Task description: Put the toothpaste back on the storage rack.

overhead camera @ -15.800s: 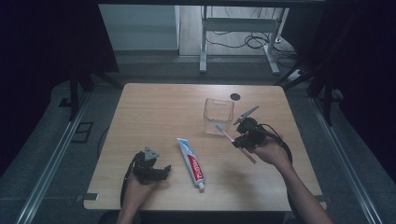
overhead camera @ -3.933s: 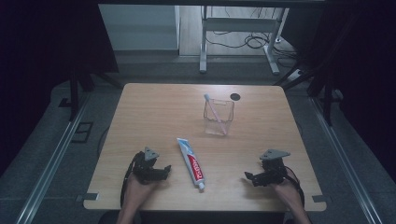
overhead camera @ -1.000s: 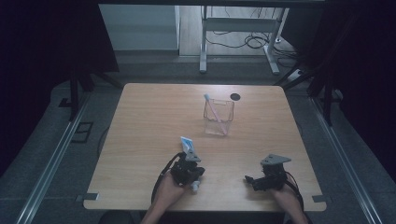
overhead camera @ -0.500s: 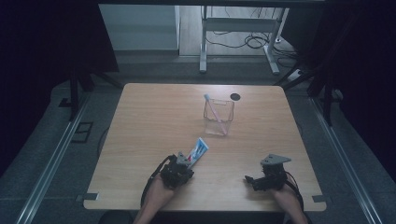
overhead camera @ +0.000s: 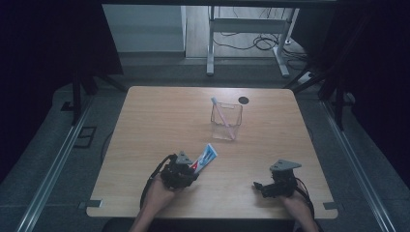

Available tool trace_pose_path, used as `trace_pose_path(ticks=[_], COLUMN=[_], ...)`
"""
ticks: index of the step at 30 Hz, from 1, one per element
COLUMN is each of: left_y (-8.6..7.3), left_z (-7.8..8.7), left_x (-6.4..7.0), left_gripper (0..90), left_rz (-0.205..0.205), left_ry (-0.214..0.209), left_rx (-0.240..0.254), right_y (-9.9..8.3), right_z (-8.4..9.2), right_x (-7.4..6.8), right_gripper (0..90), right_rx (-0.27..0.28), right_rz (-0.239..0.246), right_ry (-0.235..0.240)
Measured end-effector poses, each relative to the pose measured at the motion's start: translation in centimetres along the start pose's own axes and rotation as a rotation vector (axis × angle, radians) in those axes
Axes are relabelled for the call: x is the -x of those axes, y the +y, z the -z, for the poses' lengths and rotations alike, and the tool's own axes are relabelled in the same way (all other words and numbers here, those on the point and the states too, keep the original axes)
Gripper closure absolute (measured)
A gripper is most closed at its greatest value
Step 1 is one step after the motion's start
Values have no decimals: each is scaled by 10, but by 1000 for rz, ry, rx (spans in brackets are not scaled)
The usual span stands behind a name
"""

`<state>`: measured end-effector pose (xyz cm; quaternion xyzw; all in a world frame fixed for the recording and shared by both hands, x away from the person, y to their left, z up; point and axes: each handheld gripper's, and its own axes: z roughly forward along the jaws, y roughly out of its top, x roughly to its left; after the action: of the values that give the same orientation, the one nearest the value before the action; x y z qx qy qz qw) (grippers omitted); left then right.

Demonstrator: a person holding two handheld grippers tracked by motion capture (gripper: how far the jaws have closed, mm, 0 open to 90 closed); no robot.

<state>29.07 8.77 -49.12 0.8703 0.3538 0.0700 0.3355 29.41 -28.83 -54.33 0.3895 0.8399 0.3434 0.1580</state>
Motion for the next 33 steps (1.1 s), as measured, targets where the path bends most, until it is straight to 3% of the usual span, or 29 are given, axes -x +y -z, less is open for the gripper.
trace_pose_path(ticks=[8,15,26,33], left_y=[1,4,14,16], left_z=[-6,-19,-38,-38], left_x=[-12,-19,-21,-22], left_gripper=[560,504,492,537], left_rz=[3,24,18,32], left_ry=[51,42,39,41], left_rx=[-56,-91,-134,-149], right_y=[0,0,0,0], right_z=[0,0,0,0], right_x=[0,0,0,0], right_gripper=[0,0,0,0], right_rx=[0,0,0,0], right_rz=[0,0,0,0], right_ry=[0,0,0,0])
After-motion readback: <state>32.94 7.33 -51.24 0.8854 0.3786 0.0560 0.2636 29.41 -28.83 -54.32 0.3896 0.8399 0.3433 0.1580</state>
